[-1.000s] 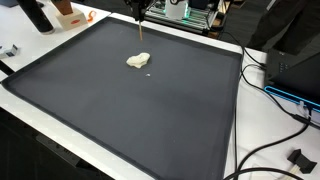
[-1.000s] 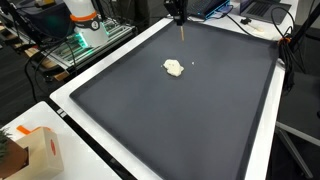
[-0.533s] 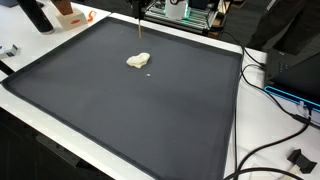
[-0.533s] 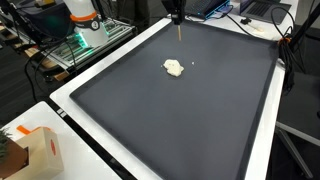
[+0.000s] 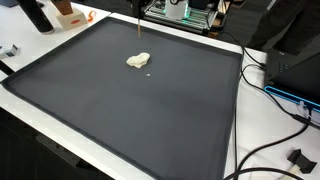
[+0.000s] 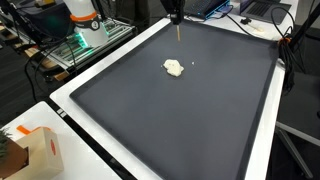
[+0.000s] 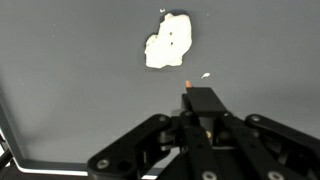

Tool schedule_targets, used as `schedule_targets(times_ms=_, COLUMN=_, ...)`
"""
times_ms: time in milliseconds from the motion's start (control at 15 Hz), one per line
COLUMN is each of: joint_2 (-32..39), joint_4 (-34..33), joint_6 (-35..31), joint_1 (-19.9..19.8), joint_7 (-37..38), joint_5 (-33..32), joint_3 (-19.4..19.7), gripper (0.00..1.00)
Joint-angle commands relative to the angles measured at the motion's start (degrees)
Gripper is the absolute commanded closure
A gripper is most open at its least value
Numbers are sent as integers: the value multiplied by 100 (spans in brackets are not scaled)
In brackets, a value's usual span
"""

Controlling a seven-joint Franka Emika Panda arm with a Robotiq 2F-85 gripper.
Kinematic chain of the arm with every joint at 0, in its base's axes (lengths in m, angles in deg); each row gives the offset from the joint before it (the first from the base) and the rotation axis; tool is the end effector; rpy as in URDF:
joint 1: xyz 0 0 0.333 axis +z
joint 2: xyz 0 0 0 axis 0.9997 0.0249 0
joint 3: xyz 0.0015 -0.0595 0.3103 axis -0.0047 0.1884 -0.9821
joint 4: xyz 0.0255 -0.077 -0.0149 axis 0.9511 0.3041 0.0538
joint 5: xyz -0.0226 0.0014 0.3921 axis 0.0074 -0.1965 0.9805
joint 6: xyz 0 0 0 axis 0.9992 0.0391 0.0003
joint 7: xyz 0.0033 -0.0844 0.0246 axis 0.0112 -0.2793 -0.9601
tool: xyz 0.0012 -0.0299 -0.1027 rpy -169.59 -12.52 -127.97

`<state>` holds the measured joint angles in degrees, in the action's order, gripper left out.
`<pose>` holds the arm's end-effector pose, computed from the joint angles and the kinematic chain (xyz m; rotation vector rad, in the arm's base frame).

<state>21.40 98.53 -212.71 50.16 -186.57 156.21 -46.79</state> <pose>0.4972 0.0525 0.3878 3.0866 0.1256 0.2977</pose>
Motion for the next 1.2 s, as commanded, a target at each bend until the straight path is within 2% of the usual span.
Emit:
schedule_targets(times_ms=0, joint_2=-237, joint_4=-57, joint_6=141, joint_1=264, joint_7=-264, joint_5=366, joint_3=456, gripper=87)
schedule_targets(times_ms=133, joint_2=-237, joint_4=-57, joint_6=142, joint_1=264, joint_7=-264, joint_5=366, joint_3=457, gripper=87)
schedule_targets(times_ms=200, joint_2=-237, joint_4=-57, joint_6=142, joint_1=264, joint_7=-264, joint_5=366, joint_3=458, gripper=97)
schedule_targets(times_ms=400, joint_2=110, joint_4=-405, joint_6=-73, joint_1=514, joint_7=-598, joint_5=618, joint_3=891, gripper=97)
schedule_targets(times_ms=467, joint_2=368, joint_4=-430, joint_6=-236, joint_1=326, joint_7=-485, joint_5=382, joint_3=597, gripper=97)
schedule_targets(times_ms=600, joint_2=618, joint_4=-548, joint_6=-353, joint_1=261, joint_7=-581, joint_5=324, joint_3=523, gripper=97)
schedule_targets(times_ms=1133, joint_2=1236, joint_4=-593, joint_6=-273, joint_1=306, joint_7=-834, joint_5=361, joint_3=794, gripper=97)
